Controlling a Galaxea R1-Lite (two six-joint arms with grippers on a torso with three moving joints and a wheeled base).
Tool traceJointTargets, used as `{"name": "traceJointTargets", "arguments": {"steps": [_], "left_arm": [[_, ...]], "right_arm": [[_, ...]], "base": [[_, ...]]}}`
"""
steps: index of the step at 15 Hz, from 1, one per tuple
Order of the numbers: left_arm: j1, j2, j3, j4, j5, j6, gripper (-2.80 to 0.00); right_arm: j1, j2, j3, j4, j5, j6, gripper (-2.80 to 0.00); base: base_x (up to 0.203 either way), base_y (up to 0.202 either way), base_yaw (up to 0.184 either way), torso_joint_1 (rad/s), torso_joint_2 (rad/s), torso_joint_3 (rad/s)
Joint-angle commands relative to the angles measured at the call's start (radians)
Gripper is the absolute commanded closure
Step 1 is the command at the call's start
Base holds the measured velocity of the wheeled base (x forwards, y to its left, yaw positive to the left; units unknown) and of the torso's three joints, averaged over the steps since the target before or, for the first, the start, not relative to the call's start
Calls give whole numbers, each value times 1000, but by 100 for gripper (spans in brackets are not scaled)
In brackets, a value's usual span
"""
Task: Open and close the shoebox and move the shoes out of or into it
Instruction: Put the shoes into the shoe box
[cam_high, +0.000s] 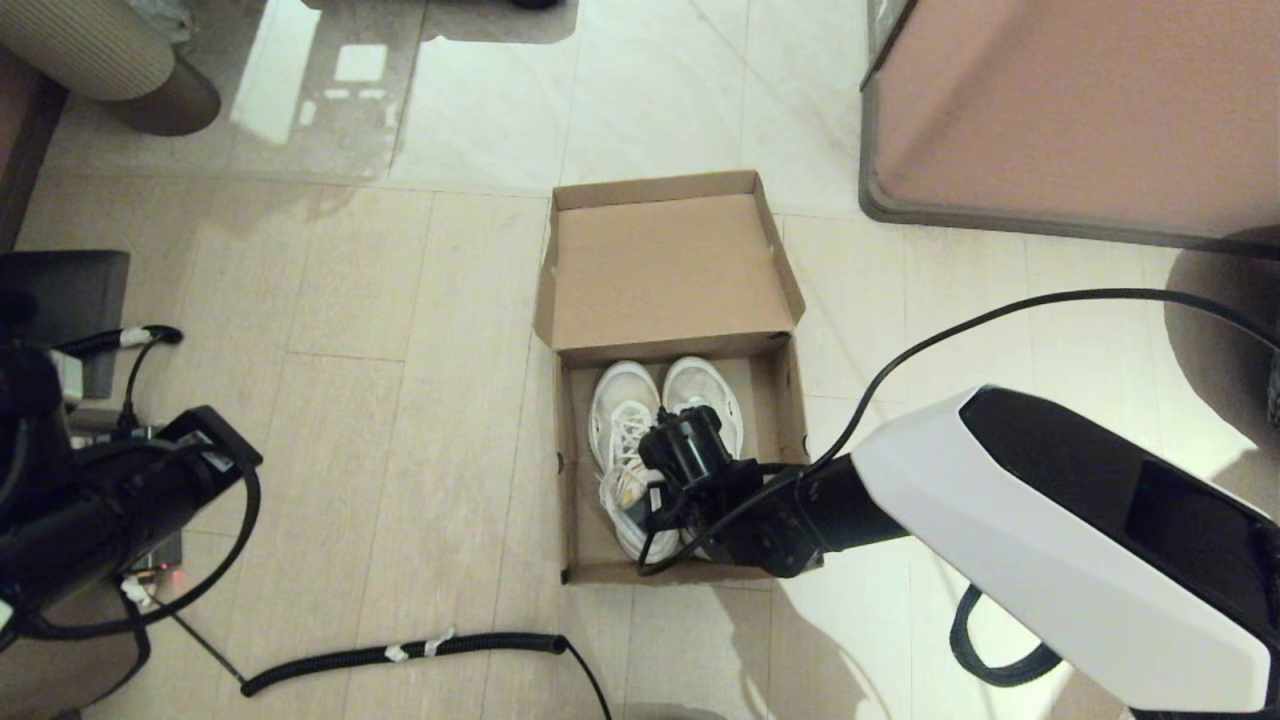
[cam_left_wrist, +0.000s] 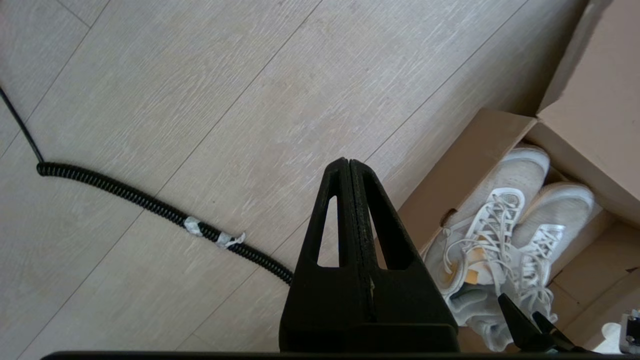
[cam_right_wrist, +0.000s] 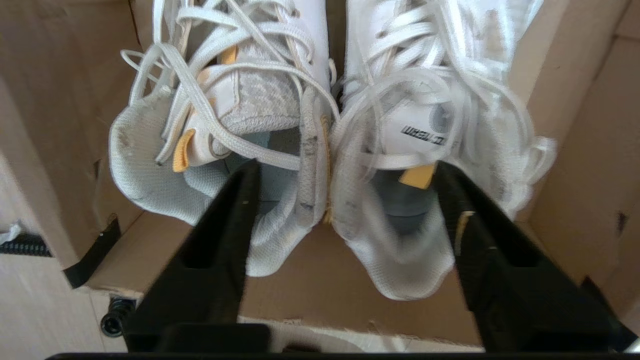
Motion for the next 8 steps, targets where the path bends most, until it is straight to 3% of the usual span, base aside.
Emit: {"name": "traceJointTargets", "arguments": {"steps": [1, 6, 7, 8], "left_arm": [[0, -6, 0, -3, 3, -5, 0], [-23, 68, -53, -16, -2, -4, 0], [-28, 99, -83, -31, -6, 6, 0], [-31, 125, -106, -42, -10, 25, 0]], "right_arm": [[0, -74, 27, 12, -8, 5, -280], [-97, -191, 165, 25, -8, 25, -280], [-112, -201, 180, 25, -8, 42, 0], [-119, -202, 187, 26, -8, 53, 0]], "base": [[0, 0, 0, 0, 0, 0], [0, 0, 0, 0, 0, 0], [0, 0, 0, 0, 0, 0], [0, 0, 0, 0, 0, 0]]}}
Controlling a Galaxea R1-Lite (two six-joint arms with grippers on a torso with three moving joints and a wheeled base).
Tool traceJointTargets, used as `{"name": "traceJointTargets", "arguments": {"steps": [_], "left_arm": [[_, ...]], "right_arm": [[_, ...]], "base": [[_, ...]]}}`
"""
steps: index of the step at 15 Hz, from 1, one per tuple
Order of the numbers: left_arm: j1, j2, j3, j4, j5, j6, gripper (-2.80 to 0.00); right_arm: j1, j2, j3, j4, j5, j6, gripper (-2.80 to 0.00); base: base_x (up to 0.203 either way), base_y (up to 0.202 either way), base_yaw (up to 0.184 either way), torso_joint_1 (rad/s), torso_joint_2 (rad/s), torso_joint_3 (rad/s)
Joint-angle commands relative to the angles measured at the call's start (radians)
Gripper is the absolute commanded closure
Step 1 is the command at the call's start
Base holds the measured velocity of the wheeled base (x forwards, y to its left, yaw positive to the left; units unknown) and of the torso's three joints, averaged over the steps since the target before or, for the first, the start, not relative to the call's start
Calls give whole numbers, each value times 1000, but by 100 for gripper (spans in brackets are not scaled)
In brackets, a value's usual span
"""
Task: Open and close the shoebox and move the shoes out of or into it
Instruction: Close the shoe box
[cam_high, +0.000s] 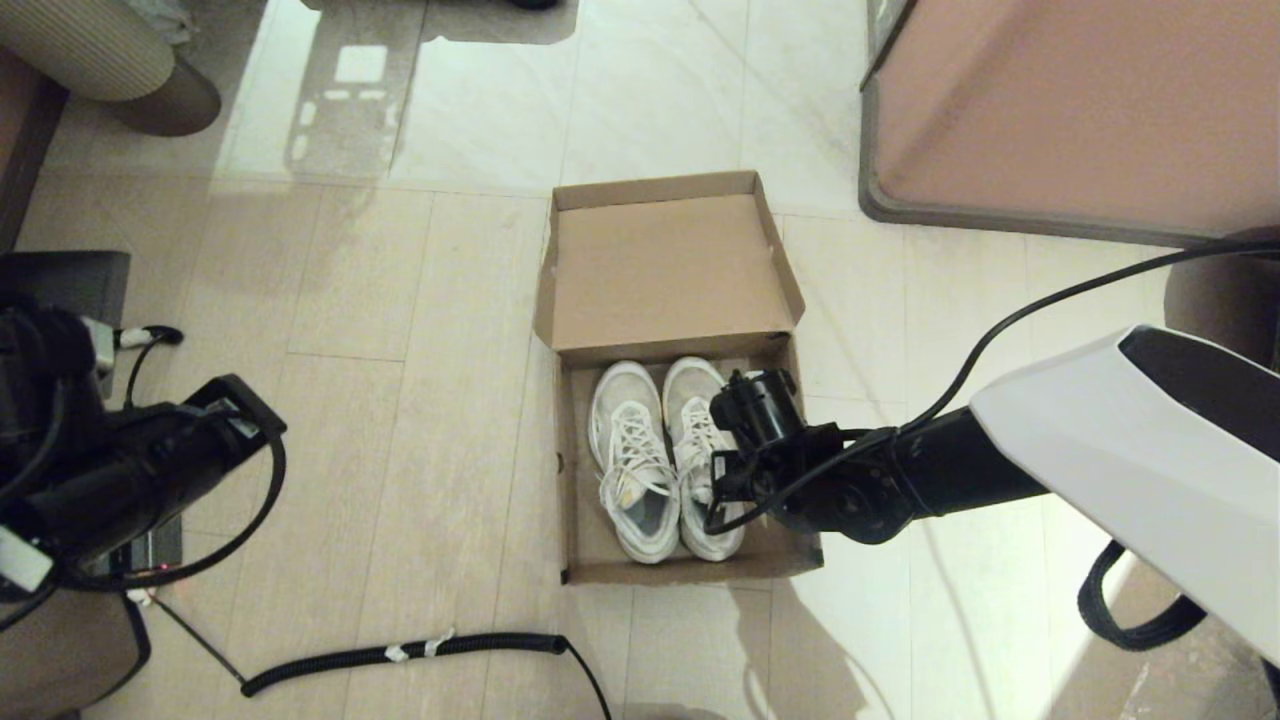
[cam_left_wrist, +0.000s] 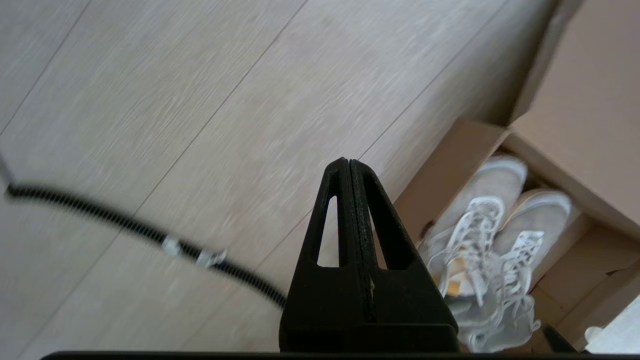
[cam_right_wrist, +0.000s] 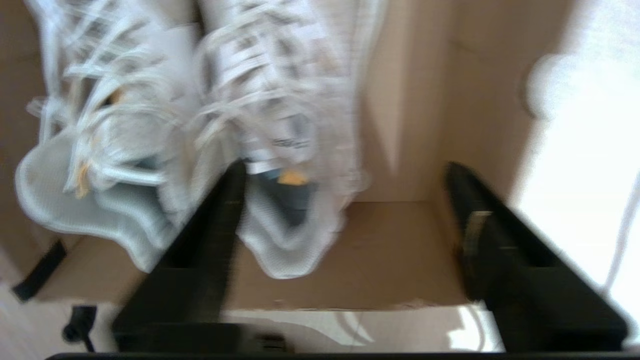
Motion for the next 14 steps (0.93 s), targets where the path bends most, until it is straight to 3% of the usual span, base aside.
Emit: {"name": "traceJointTargets", "arguments": {"steps": [1, 3, 7, 11, 14], "left_arm": [[-7, 78, -43, -14, -3, 21, 0], [-19, 113, -83, -22, -4, 37, 0], [-63, 182, -151, -24, 1, 57, 0], [-82, 194, -196, -24, 4, 59, 0], [-82, 222, -217, -24, 3, 60, 0]], "right_arm": [[-30, -32, 30, 1, 0, 14, 0], [-44, -31, 47, 5, 19, 7, 0], [-57, -16, 74, 70, 189, -9, 0], [-91, 30, 98, 70, 203, -67, 0], [-127, 70, 105, 68, 175, -68, 0]], "base": [[0, 0, 0, 0, 0, 0], [0, 0, 0, 0, 0, 0], [0, 0, 0, 0, 0, 0], [0, 0, 0, 0, 0, 0], [0, 0, 0, 0, 0, 0]]}}
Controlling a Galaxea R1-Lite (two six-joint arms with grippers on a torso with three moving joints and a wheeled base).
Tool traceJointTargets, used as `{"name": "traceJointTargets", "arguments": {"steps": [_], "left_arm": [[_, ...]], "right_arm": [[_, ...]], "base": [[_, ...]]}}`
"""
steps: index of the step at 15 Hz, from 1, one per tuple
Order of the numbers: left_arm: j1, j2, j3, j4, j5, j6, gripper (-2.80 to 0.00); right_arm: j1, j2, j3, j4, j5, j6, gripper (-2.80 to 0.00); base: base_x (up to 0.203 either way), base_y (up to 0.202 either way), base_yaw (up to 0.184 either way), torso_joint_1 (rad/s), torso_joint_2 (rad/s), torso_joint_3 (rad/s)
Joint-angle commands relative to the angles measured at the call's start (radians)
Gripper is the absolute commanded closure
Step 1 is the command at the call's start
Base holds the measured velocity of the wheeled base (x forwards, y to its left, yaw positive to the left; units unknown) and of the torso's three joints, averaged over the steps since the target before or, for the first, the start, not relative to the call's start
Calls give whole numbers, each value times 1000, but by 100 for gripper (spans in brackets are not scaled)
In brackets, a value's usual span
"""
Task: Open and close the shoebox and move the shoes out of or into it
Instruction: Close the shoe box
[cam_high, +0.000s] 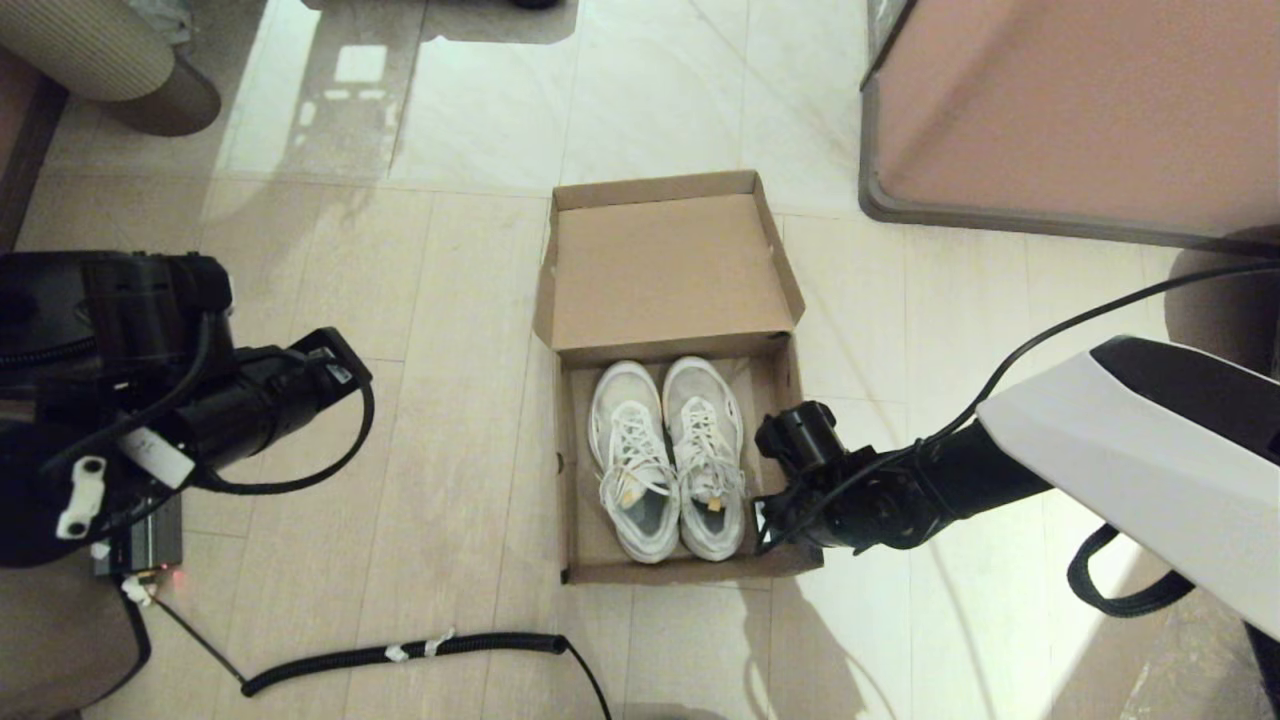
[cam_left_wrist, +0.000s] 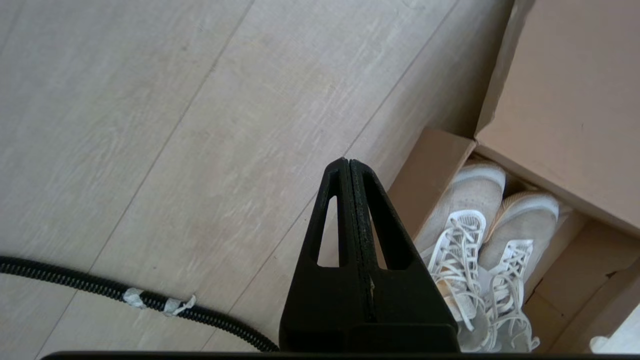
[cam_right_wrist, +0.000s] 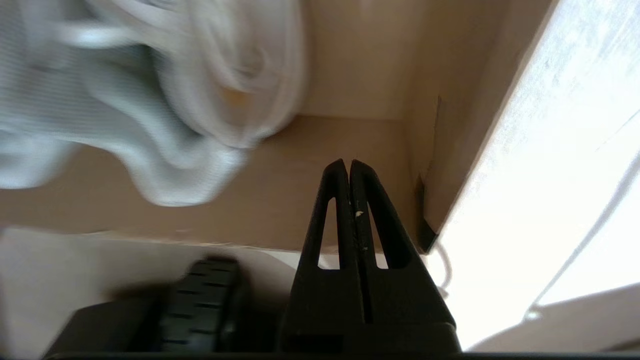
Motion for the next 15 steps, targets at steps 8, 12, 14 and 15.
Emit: {"name": "traceJointTargets", "arguments": {"steps": [8, 12, 14, 15], "left_arm": [[0, 62, -149, -3, -3, -8, 0], [7, 55, -174, -3, 2, -10, 0], [8, 54, -174, -3, 3, -11, 0], [8, 56, -174, -3, 4, -10, 0]], "right_arm": [[-3, 91, 63, -3, -80, 3, 0], [13, 82, 156, -16, -97, 6, 0], [32, 62, 244, -75, -99, 4, 0], [40, 52, 293, -115, -100, 3, 0]], "base": [[0, 0, 0, 0, 0, 0], [0, 0, 0, 0, 0, 0], [0, 0, 0, 0, 0, 0], [0, 0, 0, 0, 0, 0]]}}
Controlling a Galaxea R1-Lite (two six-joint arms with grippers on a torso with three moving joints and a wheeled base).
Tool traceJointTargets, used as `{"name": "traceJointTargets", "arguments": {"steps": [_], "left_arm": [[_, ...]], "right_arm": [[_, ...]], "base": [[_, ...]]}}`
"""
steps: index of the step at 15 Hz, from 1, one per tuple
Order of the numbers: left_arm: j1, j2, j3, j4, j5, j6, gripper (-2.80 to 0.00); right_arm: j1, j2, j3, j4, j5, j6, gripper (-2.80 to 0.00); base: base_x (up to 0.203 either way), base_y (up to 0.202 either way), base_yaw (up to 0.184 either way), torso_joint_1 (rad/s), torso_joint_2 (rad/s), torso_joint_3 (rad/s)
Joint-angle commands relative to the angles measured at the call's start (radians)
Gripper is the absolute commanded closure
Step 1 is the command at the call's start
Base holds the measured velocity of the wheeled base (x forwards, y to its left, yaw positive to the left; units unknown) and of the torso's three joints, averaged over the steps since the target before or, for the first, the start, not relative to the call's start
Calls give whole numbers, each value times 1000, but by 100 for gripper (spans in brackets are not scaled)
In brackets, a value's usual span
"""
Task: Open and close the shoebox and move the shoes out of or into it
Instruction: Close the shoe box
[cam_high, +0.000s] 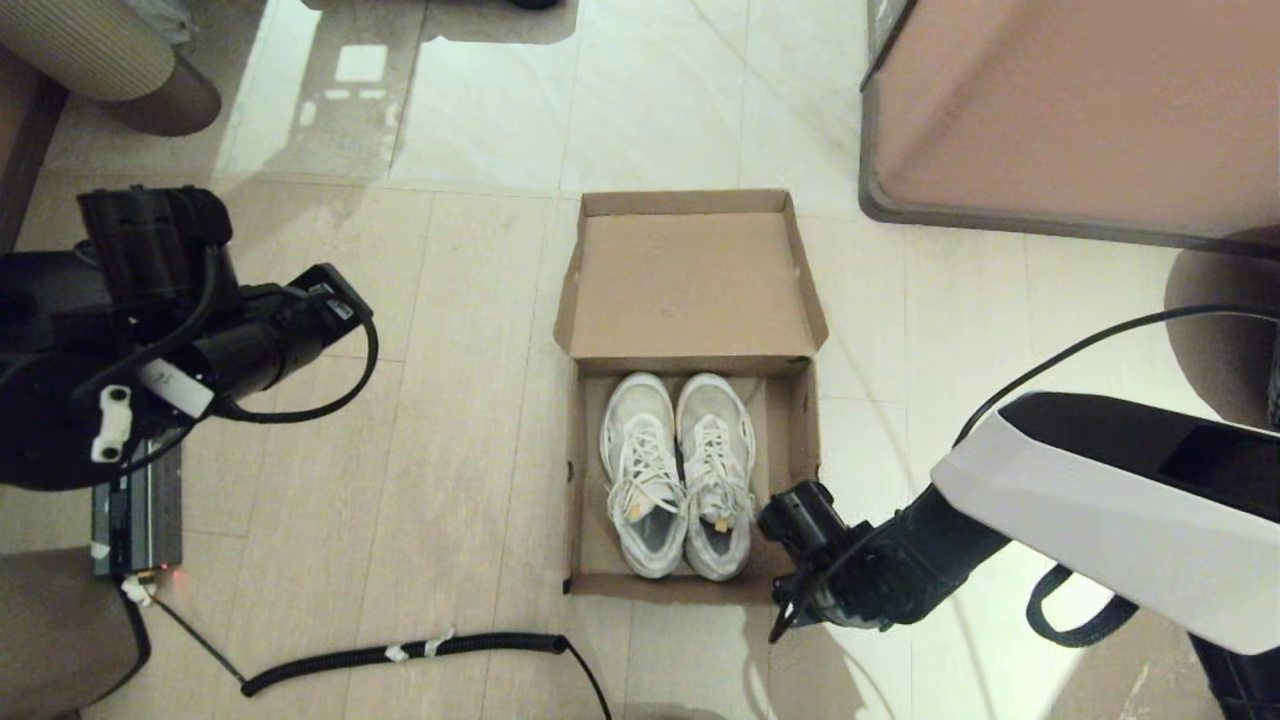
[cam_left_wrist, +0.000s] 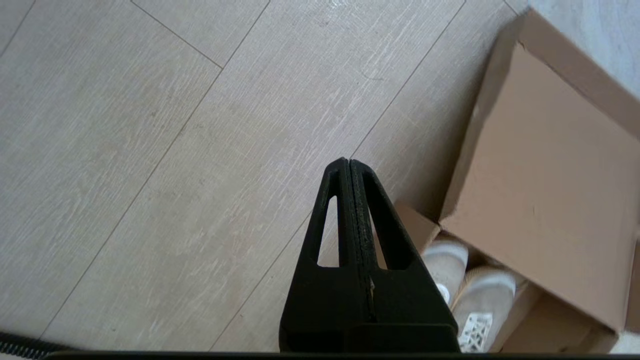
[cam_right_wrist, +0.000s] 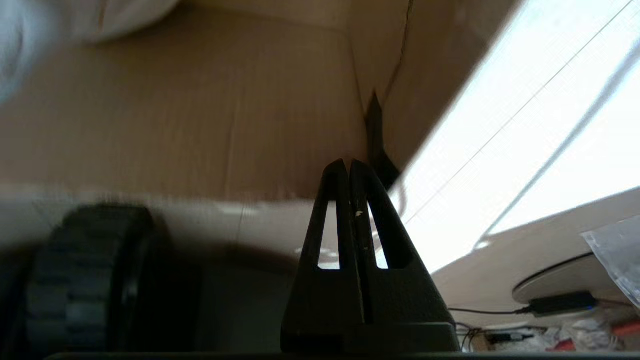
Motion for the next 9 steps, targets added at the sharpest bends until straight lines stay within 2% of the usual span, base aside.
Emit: {"name": "traceJointTargets", "arguments": {"steps": [1, 6, 9], "left_arm": [[0, 0, 0, -3, 3, -3, 0], [5, 6, 0, -3, -1, -3, 0], [5, 18, -2, -3, -4, -3, 0]], "right_arm": [[16, -25, 101, -58, -4, 0, 0], [28, -83, 256, -118, -8, 0, 0], [29, -114, 304, -132, -9, 2, 0]], "base": [[0, 0, 0, 0, 0, 0], [0, 0, 0, 0, 0, 0], [0, 0, 0, 0, 0, 0]]}}
